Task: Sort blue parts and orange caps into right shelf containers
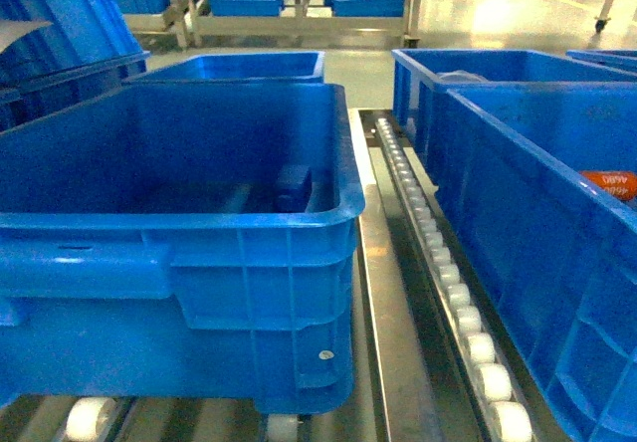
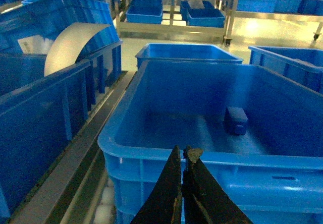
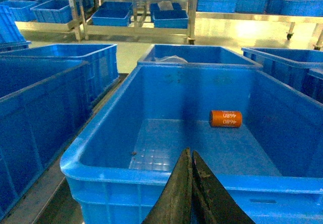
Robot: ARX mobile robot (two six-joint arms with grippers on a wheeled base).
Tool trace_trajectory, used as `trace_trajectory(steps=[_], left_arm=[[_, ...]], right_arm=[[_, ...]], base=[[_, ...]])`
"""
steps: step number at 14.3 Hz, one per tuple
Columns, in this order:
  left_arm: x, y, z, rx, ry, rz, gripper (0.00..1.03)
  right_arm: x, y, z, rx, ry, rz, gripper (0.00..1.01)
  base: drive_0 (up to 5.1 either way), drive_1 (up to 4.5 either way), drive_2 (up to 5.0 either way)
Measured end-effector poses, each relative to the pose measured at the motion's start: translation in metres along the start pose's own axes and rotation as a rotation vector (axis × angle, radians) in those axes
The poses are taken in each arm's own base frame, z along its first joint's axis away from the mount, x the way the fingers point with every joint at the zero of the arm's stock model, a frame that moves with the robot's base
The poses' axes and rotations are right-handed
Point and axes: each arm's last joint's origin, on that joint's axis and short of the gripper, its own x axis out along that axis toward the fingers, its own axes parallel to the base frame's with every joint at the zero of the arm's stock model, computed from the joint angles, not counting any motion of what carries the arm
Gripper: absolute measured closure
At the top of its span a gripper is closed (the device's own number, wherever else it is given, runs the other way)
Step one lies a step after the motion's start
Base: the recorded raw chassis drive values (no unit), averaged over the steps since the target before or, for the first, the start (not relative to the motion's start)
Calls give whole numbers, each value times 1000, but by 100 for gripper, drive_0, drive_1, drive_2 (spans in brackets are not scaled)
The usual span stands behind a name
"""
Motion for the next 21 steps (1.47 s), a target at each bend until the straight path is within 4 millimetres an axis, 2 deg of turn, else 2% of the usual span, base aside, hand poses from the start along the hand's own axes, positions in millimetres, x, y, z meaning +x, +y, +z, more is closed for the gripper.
trace_trajectory(steps=[8, 15, 16, 17, 18, 19, 21], left_arm=[[-20, 0, 5, 0, -19, 0, 101], [-29, 0, 5, 0, -19, -1, 101], [-30, 0, 4, 0, -18, -1, 101], [-34, 0, 3, 0, 3, 0, 101], [-40, 0, -1, 0, 20, 2, 101], [-41, 0, 5, 1, -26, 0, 101], [-41, 0, 1, 1, -11, -1, 101]], right_arm=[[-18, 0, 3, 0, -12, 0, 100], [-26, 0, 3, 0, -11, 0, 100], [-30, 0, -2, 1, 33, 0, 100], [-37, 0, 2, 3, -21, 2, 100], [-37, 0, -1, 3, 3, 0, 100], [-37, 0, 0, 3, -4, 1, 100], [-37, 0, 0, 3, -2, 1, 100]], base=[[0, 0, 0], [0, 0, 0], [0, 0, 0], [0, 0, 0], [0, 0, 0], [0, 0, 0], [0, 0, 0]])
